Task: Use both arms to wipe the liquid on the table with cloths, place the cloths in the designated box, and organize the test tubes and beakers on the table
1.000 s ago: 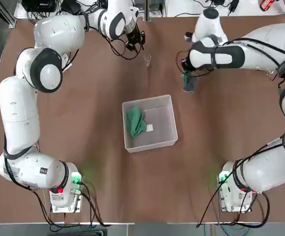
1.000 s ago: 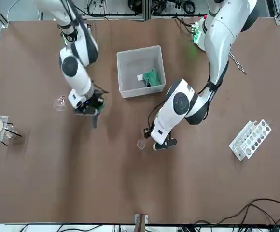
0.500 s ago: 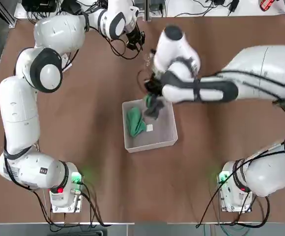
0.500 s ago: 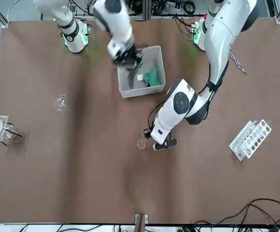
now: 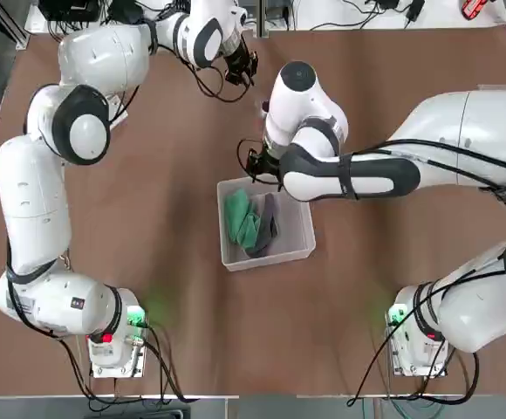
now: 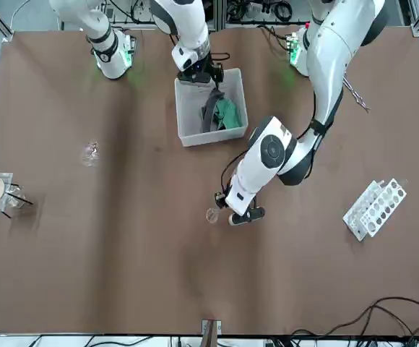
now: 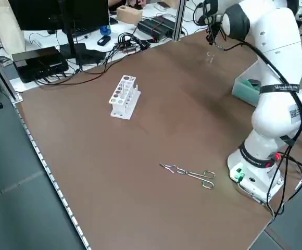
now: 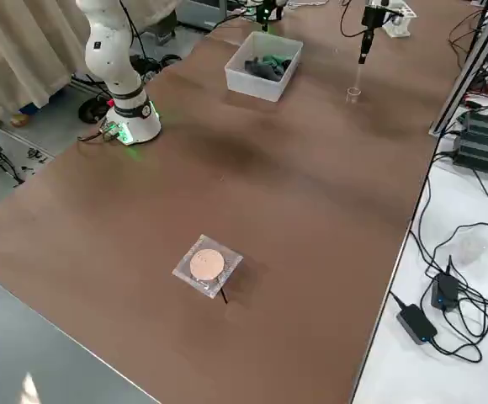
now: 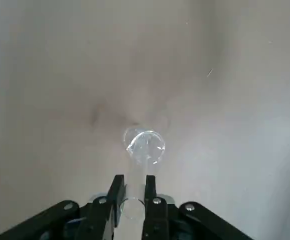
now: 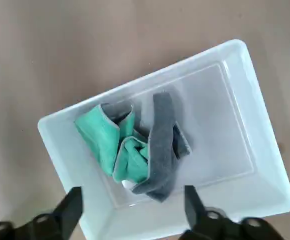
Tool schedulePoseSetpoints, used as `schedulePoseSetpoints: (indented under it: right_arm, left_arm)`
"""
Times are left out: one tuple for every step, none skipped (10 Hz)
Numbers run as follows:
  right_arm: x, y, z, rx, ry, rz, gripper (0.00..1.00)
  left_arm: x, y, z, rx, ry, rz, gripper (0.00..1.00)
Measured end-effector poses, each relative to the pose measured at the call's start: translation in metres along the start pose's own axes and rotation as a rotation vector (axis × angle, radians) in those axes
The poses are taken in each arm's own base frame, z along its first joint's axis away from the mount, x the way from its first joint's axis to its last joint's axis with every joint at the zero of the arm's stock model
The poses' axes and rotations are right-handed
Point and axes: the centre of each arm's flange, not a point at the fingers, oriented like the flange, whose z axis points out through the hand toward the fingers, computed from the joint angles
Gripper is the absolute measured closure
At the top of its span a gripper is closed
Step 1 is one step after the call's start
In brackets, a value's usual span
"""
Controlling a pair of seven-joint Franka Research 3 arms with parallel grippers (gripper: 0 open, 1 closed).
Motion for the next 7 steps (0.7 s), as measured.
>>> schedulePoseSetpoints:
  right_arm:
    - [0.021,-0.005,-0.013,0.02,0.043,-0.001,0.01]
    - [0.056,-0.009,-0.024,0.036,0.083,-0.011,0.01]
    - [0.096,-0.011,-0.025,0.047,0.096,-0.052,0.01]
    - [0.136,-0.01,-0.019,0.054,0.097,-0.128,0.01]
    - [0.175,-0.005,-0.011,0.066,0.109,-0.215,0.01]
    - [0.211,0.003,-0.005,0.092,0.136,-0.305,0.01]
    - [0.242,0.014,0.002,0.119,0.175,-0.399,0.01]
  left_arm:
    - [-0.003,0.005,-0.016,0.013,0.002,0.009,0.79]
    - [-0.007,0.01,-0.038,0.036,0.004,0.022,0.79]
    - [-0.014,0.017,-0.068,0.064,0.01,0.036,0.79]
    - [-0.023,0.022,-0.099,0.098,0.015,0.049,0.79]
    - [-0.032,0.023,-0.128,0.139,0.017,0.058,0.79]
    - [-0.036,0.02,-0.153,0.173,0.023,0.056,0.79]
    - [-0.03,0.01,-0.171,0.196,0.034,0.037,0.79]
